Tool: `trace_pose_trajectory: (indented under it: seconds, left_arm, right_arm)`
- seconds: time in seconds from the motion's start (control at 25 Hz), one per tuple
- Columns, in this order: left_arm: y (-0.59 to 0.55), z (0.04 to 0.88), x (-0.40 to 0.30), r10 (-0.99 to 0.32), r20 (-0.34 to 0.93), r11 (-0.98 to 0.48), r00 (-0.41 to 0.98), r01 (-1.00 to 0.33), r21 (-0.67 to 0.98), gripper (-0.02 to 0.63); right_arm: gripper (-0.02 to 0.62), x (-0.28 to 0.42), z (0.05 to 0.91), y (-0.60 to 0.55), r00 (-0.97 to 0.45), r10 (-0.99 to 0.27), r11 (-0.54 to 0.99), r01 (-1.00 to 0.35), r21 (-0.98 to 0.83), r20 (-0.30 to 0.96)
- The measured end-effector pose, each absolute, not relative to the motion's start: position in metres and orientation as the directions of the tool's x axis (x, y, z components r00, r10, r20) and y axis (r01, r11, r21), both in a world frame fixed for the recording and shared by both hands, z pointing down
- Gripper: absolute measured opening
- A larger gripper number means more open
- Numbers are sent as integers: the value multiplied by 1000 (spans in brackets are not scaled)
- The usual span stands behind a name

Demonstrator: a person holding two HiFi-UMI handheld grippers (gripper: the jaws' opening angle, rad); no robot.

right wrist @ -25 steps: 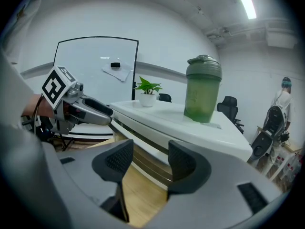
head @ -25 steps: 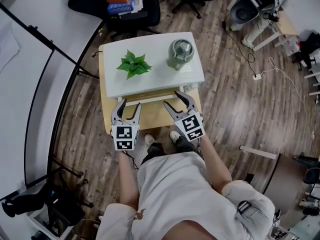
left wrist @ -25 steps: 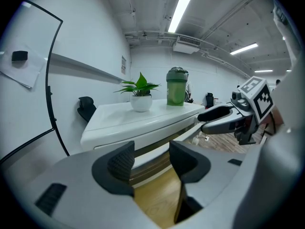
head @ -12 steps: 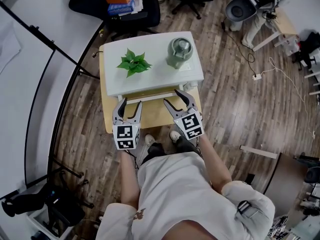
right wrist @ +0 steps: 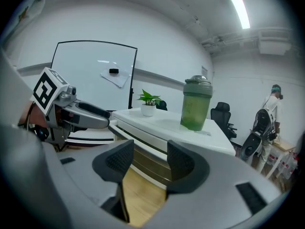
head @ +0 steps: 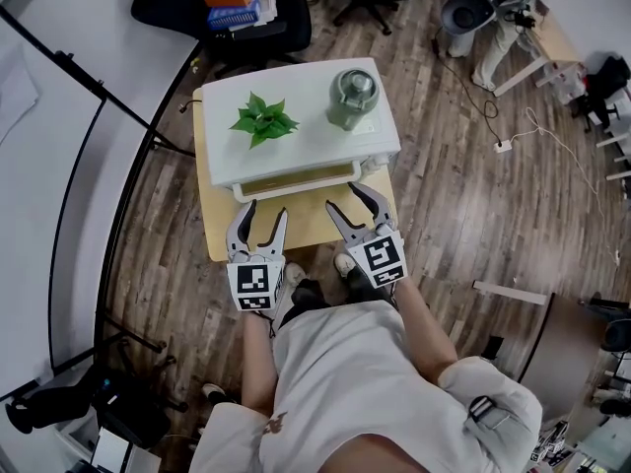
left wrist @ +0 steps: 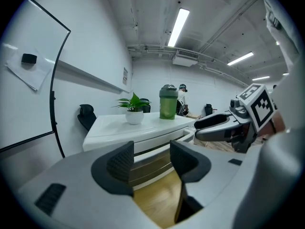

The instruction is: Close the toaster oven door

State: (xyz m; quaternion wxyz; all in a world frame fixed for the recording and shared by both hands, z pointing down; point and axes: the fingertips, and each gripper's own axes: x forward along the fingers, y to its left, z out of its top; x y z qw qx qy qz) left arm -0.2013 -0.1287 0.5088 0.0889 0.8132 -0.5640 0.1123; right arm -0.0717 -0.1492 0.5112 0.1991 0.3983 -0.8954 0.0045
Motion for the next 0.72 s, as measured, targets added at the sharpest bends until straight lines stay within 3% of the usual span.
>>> trace_pose_trajectory:
  seconds: [0.72]
  left_arm:
    - [-112, 514, -206, -876, 284, -398, 389, -917, 27, 232]
  right_arm:
    - [215, -83, 507, -138, -573, -735, 654, -741, 154, 363]
